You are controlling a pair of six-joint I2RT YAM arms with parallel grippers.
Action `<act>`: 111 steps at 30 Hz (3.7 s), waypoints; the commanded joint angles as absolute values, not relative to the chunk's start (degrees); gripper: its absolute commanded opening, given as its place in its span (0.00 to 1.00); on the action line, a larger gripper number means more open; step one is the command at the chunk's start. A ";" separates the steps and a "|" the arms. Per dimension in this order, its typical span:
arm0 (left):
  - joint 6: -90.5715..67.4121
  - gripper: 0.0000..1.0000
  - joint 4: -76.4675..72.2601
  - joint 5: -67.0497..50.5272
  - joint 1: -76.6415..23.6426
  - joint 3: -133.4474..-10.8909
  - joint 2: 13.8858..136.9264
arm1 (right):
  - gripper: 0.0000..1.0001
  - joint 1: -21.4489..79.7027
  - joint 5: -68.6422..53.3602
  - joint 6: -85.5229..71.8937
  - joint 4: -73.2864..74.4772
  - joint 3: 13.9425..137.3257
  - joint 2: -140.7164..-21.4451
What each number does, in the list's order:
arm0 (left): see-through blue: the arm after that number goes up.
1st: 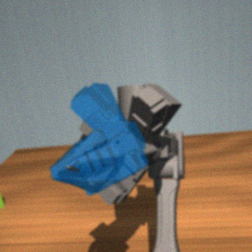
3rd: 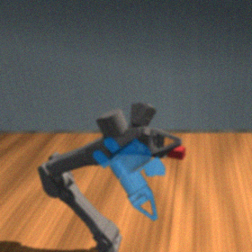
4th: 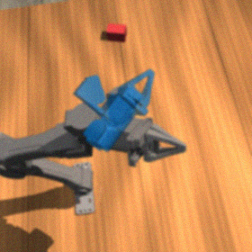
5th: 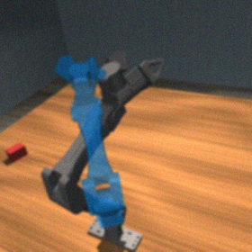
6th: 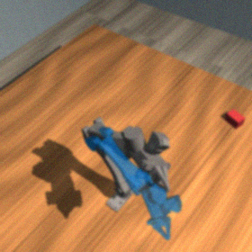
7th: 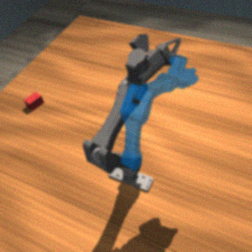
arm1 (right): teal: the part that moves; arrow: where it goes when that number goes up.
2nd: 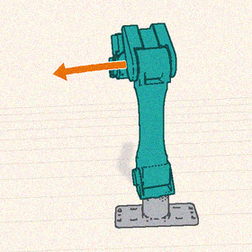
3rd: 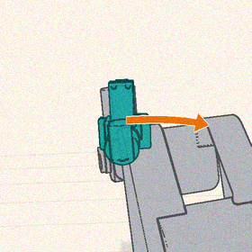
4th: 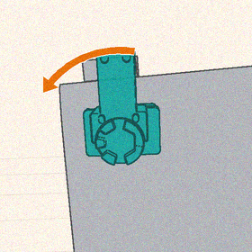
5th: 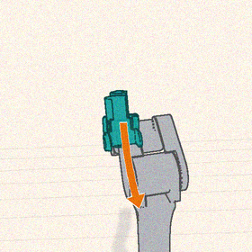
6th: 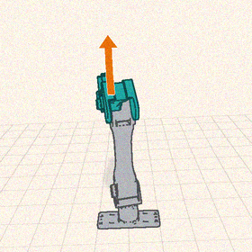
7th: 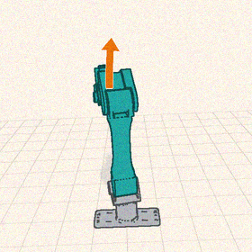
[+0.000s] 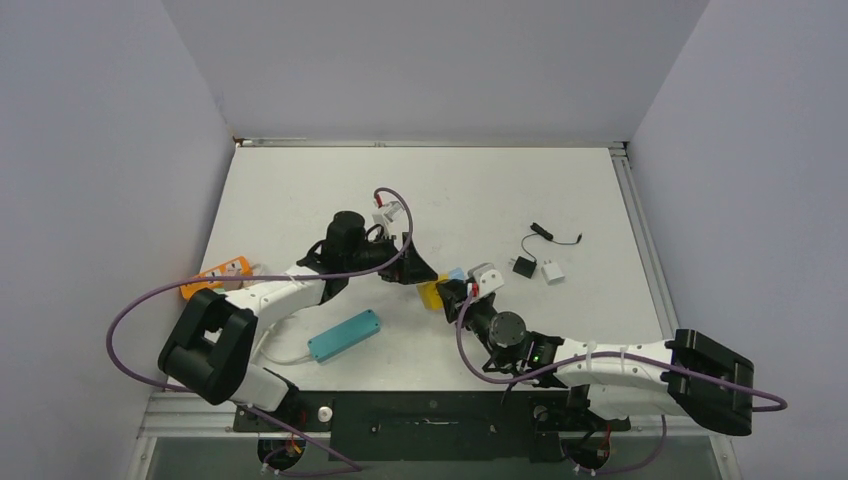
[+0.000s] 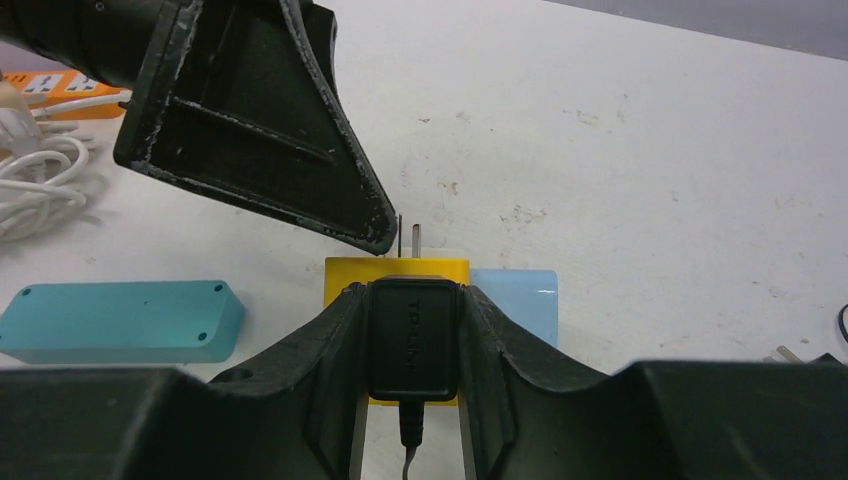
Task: Pull the plug off the socket
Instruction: Remove the plug from the socket.
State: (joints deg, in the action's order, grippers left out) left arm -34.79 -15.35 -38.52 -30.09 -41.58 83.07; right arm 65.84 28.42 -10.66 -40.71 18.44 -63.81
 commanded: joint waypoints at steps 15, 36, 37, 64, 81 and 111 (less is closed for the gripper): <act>-33.73 0.82 -10.99 -42.51 -31.38 -47.85 88.17 | 0.05 68.18 37.76 -6.37 -50.41 18.37 -63.22; -34.82 0.76 -12.68 -47.45 -34.18 -49.13 92.35 | 0.05 68.20 36.22 -6.61 -51.74 16.90 -61.09; -34.82 0.76 -12.81 -47.60 -34.27 -49.05 92.29 | 0.05 68.20 35.95 -6.60 -51.93 16.83 -61.04; -34.69 0.00 -14.38 -49.13 -34.54 -49.29 93.51 | 0.05 67.97 34.82 -7.48 -51.66 16.76 -61.16; -25.38 0.00 -3.63 -40.63 -34.89 -51.28 89.99 | 0.05 55.90 23.07 -17.53 -45.05 18.28 -62.44; -22.80 0.00 -0.10 -36.24 -34.80 -52.03 89.05 | 0.05 56.40 21.63 -17.68 -43.38 20.31 -64.79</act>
